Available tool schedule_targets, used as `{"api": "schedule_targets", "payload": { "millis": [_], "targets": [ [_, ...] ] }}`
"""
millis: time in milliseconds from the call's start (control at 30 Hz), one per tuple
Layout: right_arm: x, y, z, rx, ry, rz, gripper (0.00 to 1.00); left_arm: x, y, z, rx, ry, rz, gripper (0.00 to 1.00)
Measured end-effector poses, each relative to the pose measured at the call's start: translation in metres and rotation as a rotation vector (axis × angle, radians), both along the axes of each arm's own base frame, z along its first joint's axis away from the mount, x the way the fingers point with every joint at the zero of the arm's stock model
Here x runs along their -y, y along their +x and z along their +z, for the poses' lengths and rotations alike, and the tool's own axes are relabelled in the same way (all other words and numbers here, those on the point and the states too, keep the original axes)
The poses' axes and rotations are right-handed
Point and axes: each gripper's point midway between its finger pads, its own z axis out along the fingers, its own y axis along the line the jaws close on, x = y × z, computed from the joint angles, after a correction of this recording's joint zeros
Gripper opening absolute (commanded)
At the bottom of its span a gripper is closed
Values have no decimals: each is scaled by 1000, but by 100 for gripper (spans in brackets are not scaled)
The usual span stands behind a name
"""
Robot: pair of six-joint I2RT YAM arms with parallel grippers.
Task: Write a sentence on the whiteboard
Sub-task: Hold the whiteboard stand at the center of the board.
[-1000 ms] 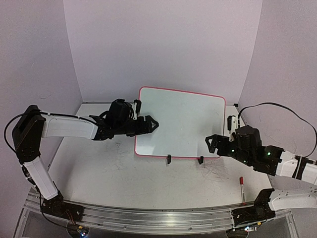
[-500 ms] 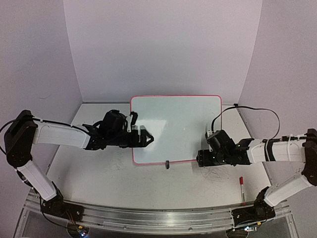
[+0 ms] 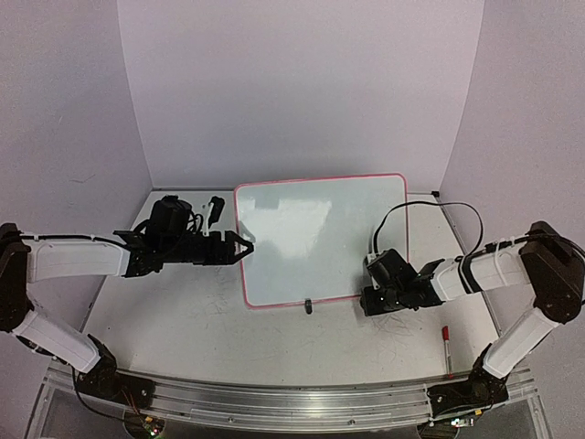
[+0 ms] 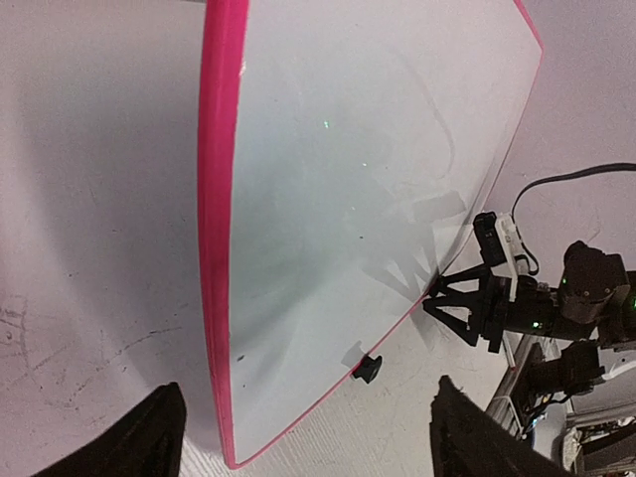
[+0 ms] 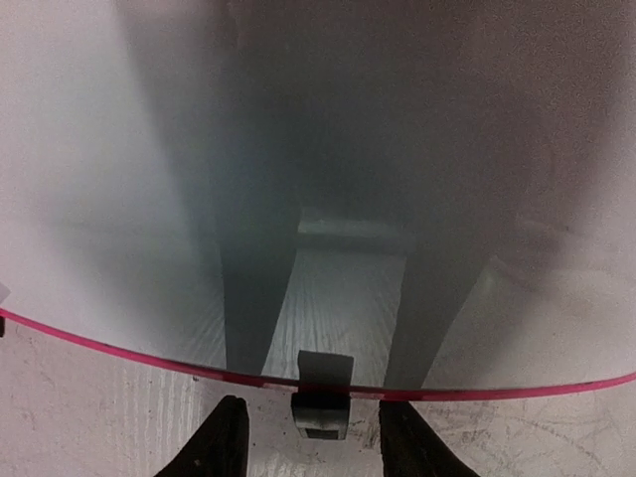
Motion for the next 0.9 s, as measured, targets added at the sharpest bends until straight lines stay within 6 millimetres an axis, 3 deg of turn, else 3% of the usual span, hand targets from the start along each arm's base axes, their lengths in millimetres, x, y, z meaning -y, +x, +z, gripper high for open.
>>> {"api": "schedule_targets", "payload": {
  "millis": [233,400,533,633,700,800,900],
  "targets": [
    [-1,6,3,19,-4,-12,23,4,-6,-2,-4,-7,-45,50],
    [2,8,1,27,-16,-29,12,7,-5,-19,-14,26,-59,36],
    [3,9,1,33,-20,-39,3,18,-11,-34,-30,57,-98,31],
    [4,10,1,38,-19,-42,2,28,-16,-39,-36,66,-126,30],
    [4,10,0,42,-17,-45,2,34,-18,-39,-34,65,-138,33],
    [4,10,0,52,-18,-49,2,35,-16,-35,-18,60,-131,54],
    [5,10,1,60,-13,-55,2,29,-12,-24,11,60,-92,66]
  ]
}}
